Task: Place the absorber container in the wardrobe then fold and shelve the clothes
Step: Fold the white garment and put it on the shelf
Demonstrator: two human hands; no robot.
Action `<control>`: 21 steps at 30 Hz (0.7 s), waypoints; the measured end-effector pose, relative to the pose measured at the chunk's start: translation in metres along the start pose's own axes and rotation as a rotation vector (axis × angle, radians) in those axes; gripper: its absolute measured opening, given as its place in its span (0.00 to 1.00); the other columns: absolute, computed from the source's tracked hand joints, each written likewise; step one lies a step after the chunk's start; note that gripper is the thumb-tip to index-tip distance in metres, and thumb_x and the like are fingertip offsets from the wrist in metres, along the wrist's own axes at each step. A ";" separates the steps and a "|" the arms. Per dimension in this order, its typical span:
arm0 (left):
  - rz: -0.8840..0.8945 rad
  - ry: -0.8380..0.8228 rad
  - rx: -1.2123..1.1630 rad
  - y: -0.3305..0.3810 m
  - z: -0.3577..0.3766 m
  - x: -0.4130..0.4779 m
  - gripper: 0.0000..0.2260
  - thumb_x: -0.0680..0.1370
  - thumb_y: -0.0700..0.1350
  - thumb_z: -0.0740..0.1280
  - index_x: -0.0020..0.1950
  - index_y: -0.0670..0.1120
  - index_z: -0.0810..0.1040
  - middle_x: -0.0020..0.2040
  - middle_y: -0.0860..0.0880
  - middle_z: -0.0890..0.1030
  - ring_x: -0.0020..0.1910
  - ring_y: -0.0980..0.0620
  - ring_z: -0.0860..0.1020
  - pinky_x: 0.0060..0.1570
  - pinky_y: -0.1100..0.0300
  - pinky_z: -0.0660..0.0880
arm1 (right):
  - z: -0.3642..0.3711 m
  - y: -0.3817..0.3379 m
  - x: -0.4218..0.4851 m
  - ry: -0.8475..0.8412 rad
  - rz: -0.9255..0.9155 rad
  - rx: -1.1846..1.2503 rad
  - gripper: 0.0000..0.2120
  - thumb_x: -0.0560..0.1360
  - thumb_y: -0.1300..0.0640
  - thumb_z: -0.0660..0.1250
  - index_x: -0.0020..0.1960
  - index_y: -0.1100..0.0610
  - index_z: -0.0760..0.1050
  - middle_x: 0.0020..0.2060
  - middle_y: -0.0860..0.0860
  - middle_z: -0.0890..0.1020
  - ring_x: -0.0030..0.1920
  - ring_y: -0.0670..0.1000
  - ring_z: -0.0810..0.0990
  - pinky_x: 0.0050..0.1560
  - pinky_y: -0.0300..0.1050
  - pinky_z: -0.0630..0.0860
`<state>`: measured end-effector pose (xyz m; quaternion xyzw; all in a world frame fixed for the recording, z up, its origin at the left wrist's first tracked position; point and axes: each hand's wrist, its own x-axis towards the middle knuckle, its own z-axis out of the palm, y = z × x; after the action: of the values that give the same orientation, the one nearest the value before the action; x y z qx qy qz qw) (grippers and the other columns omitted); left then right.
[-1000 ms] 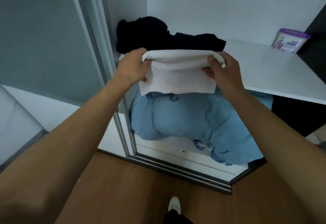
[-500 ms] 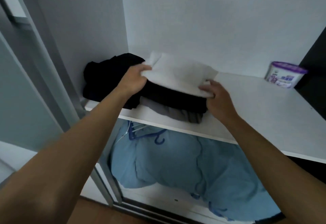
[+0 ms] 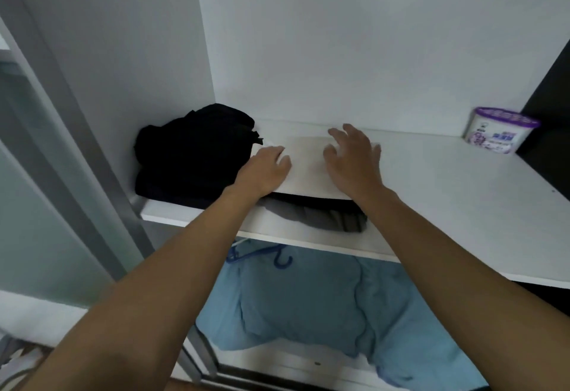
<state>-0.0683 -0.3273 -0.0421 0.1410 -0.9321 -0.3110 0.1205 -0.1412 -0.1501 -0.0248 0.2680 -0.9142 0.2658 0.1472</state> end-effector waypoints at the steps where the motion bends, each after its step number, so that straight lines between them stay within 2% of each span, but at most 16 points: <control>1: 0.005 -0.018 0.030 -0.003 0.000 -0.001 0.19 0.84 0.51 0.55 0.67 0.42 0.73 0.67 0.40 0.75 0.66 0.40 0.73 0.66 0.45 0.70 | 0.008 -0.001 0.003 -0.056 0.004 -0.075 0.23 0.82 0.47 0.52 0.75 0.49 0.66 0.78 0.52 0.63 0.77 0.55 0.59 0.73 0.66 0.53; 3: 0.024 -0.070 0.101 -0.009 -0.003 -0.002 0.21 0.84 0.53 0.53 0.75 0.46 0.67 0.76 0.43 0.68 0.73 0.43 0.68 0.71 0.46 0.65 | 0.025 0.003 0.004 -0.202 0.063 -0.184 0.24 0.81 0.42 0.47 0.75 0.47 0.62 0.78 0.51 0.62 0.77 0.55 0.59 0.71 0.70 0.52; 5: 0.051 -0.129 0.132 -0.013 -0.007 -0.004 0.23 0.85 0.54 0.53 0.78 0.49 0.63 0.79 0.46 0.62 0.76 0.45 0.64 0.74 0.48 0.61 | 0.037 0.012 0.003 -0.276 0.168 -0.235 0.28 0.80 0.37 0.44 0.75 0.47 0.59 0.77 0.50 0.61 0.76 0.56 0.59 0.69 0.73 0.53; 7: 0.087 -0.132 0.155 -0.018 -0.017 -0.005 0.22 0.84 0.54 0.55 0.77 0.49 0.66 0.77 0.46 0.67 0.74 0.44 0.67 0.72 0.49 0.64 | 0.038 0.017 0.008 -0.294 0.294 -0.252 0.33 0.78 0.34 0.42 0.77 0.50 0.57 0.78 0.53 0.59 0.78 0.56 0.56 0.70 0.74 0.51; 9: 0.185 0.018 0.203 -0.026 -0.031 -0.007 0.17 0.82 0.52 0.59 0.68 0.47 0.75 0.67 0.45 0.76 0.66 0.43 0.74 0.65 0.49 0.71 | 0.034 0.018 0.015 -0.292 0.423 -0.282 0.36 0.78 0.34 0.41 0.78 0.55 0.58 0.77 0.57 0.62 0.78 0.59 0.56 0.71 0.76 0.48; 11: 0.262 0.252 0.276 -0.041 -0.048 -0.005 0.14 0.80 0.49 0.62 0.62 0.45 0.78 0.62 0.45 0.79 0.62 0.43 0.76 0.63 0.50 0.71 | 0.030 0.011 0.018 -0.245 0.484 -0.349 0.36 0.79 0.38 0.41 0.77 0.60 0.61 0.75 0.59 0.65 0.77 0.61 0.57 0.71 0.76 0.45; 13: 0.199 0.370 0.347 -0.065 -0.061 0.000 0.16 0.79 0.48 0.63 0.65 0.45 0.77 0.69 0.45 0.75 0.70 0.45 0.71 0.72 0.47 0.63 | 0.035 -0.007 0.013 -0.162 0.373 -0.376 0.32 0.81 0.42 0.43 0.75 0.59 0.63 0.75 0.58 0.63 0.78 0.60 0.55 0.71 0.76 0.45; 16: 0.022 0.366 0.410 -0.103 -0.071 0.006 0.20 0.81 0.51 0.60 0.71 0.47 0.70 0.76 0.46 0.68 0.76 0.46 0.62 0.76 0.40 0.49 | 0.052 -0.041 0.001 -0.117 0.120 -0.267 0.27 0.81 0.40 0.44 0.76 0.49 0.60 0.77 0.54 0.60 0.79 0.58 0.53 0.72 0.75 0.45; 19: -0.010 0.268 0.432 -0.124 -0.062 0.011 0.24 0.82 0.56 0.54 0.78 0.52 0.61 0.80 0.45 0.60 0.79 0.43 0.55 0.76 0.37 0.44 | 0.067 -0.050 -0.007 -0.197 0.125 -0.247 0.31 0.79 0.33 0.41 0.79 0.43 0.52 0.81 0.50 0.54 0.80 0.58 0.48 0.73 0.72 0.41; 21: 0.019 0.223 0.478 -0.128 -0.052 0.020 0.26 0.81 0.59 0.53 0.78 0.53 0.60 0.80 0.45 0.60 0.79 0.42 0.54 0.74 0.34 0.43 | 0.073 -0.043 -0.006 -0.182 0.164 -0.288 0.32 0.79 0.32 0.40 0.79 0.43 0.51 0.81 0.50 0.54 0.80 0.58 0.48 0.74 0.72 0.42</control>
<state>-0.0470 -0.4604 -0.0771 0.1900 -0.9613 -0.0635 0.1889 -0.1211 -0.2194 -0.0691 0.1919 -0.9711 0.1180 0.0785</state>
